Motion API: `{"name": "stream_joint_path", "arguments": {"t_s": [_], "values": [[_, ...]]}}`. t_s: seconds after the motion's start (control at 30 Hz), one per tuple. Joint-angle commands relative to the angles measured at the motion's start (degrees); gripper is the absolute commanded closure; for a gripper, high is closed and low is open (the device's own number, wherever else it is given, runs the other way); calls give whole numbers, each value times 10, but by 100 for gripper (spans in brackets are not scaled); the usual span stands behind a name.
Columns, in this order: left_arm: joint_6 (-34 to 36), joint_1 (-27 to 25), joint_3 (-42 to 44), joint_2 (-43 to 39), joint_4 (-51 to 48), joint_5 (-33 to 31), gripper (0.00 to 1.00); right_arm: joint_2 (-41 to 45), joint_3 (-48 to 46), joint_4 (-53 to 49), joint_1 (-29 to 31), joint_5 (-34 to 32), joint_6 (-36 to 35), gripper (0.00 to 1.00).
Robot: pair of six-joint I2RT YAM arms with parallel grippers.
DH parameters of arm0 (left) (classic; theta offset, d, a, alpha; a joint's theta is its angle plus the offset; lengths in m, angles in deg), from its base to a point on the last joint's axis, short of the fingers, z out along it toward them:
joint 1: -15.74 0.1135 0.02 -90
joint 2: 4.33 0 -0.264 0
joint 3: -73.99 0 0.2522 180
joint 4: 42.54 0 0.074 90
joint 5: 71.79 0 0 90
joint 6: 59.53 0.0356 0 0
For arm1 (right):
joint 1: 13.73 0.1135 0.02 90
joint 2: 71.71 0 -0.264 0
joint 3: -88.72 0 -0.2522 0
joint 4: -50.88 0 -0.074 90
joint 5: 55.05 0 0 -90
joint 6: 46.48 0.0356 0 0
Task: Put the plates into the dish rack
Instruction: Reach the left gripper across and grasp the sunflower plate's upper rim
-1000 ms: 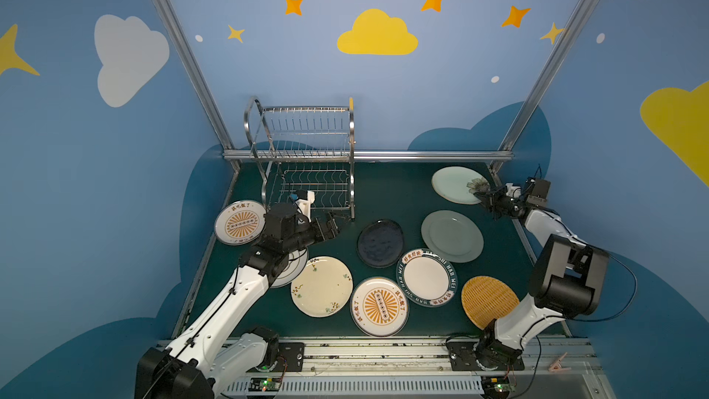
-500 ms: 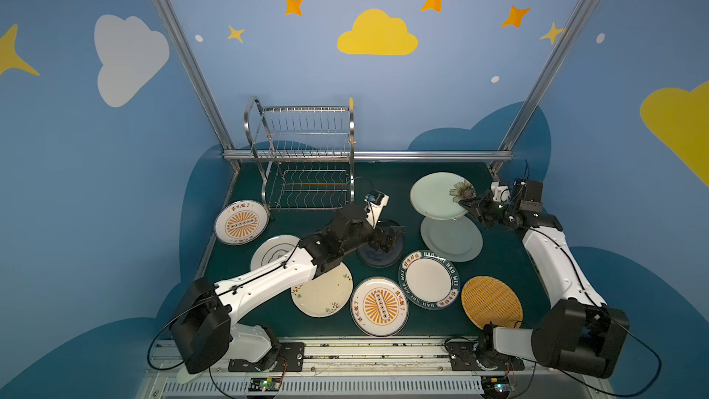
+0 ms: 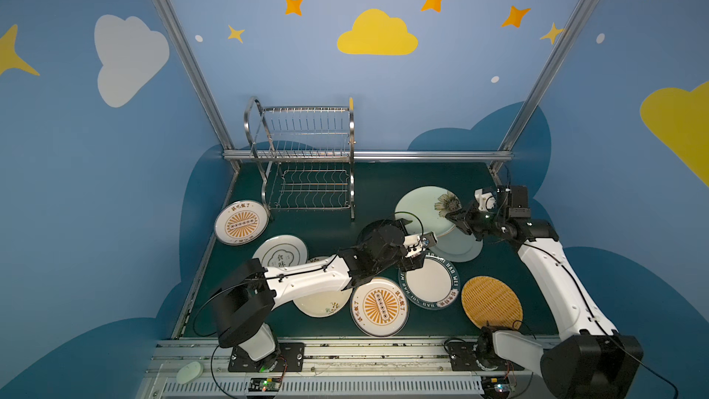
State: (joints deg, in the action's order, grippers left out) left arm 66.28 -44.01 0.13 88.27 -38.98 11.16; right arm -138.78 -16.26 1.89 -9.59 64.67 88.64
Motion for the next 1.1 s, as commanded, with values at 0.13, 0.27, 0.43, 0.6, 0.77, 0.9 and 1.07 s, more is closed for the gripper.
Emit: {"name": "stream_joint_path", "arguments": {"t_s": [0.13, 0.27, 0.43, 0.6, 0.77, 0.9, 1.07], "values": [[48, -2, -29, 36, 30, -40, 13, 32, 12, 12, 22, -3, 11, 100], [51, -8, -31, 48, 42, -55, 22, 31, 14, 7, 31, -16, 16, 100], [28, -16, -29, 50, 52, -62, 37, 23, 28, -18, 42, -41, 23, 100], [7, -19, -29, 47, 49, -56, 51, 19, 32, -20, 49, -51, 34, 100], [-3, -20, -29, 48, 45, -57, 64, 16, 34, -18, 55, -51, 44, 100], [-9, -21, -33, 51, 38, -55, 69, 14, 34, -17, 60, -55, 51, 100], [-18, -23, -39, 50, 30, -61, 84, 13, 36, -15, 71, -61, 58, 100]]}}
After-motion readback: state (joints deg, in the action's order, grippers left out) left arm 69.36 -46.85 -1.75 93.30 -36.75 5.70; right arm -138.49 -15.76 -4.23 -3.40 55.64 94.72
